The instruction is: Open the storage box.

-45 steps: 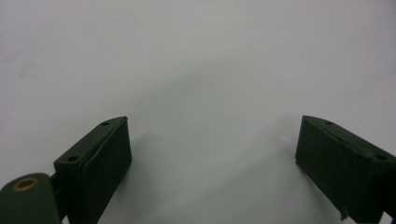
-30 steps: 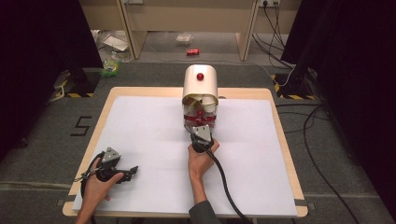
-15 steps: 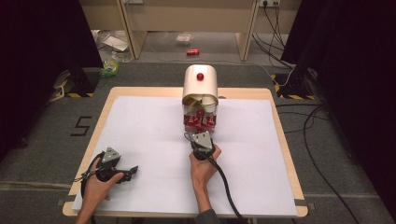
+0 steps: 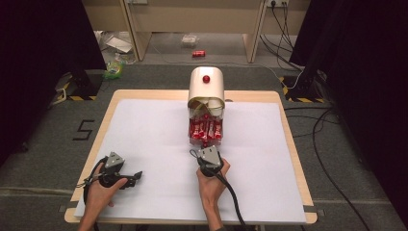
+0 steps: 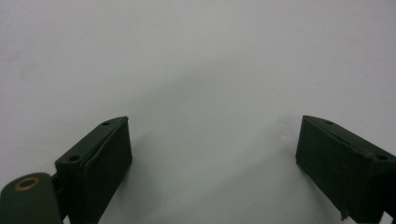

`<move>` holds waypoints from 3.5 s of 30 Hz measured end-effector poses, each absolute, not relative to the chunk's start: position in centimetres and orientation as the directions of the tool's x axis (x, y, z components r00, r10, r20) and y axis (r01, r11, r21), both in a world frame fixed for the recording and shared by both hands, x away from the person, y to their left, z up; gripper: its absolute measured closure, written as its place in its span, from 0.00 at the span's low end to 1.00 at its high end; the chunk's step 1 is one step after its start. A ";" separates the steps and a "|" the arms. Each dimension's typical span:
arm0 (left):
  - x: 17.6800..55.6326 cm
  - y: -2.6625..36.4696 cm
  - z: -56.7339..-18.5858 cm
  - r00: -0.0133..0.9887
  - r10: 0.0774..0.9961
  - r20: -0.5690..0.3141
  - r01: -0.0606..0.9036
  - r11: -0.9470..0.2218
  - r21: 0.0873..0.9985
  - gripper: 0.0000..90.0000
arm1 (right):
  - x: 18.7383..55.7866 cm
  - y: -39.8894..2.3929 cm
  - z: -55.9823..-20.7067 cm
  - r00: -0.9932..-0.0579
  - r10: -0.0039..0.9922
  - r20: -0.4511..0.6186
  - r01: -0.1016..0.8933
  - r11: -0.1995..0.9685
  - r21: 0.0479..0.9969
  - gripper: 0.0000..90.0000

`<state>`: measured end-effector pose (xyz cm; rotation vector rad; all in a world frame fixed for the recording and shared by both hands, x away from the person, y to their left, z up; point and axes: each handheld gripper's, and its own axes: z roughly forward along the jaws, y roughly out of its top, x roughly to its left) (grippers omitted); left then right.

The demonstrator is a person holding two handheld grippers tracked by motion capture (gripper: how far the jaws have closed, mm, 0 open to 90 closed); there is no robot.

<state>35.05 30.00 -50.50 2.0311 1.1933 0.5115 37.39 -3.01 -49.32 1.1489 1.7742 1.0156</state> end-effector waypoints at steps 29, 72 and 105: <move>35.0 30.0 -50.5 0.493 0.870 -0.018 0.586 -0.317 0.746 0.11 | 34.1 -3.9 -49.4 -0.363 0.917 -0.168 0.301 0.286 0.910 0.92; 35.1 30.0 -50.5 0.495 0.869 -0.021 0.587 -0.317 0.745 0.11 | 36.1 -8.7 -44.2 -0.487 0.873 -0.022 0.305 0.194 0.932 0.66; 35.1 30.0 -50.5 0.495 0.868 -0.021 0.587 -0.317 0.744 0.11 | 40.9 -9.2 -43.8 -0.593 0.804 -0.041 0.341 0.297 0.892 0.59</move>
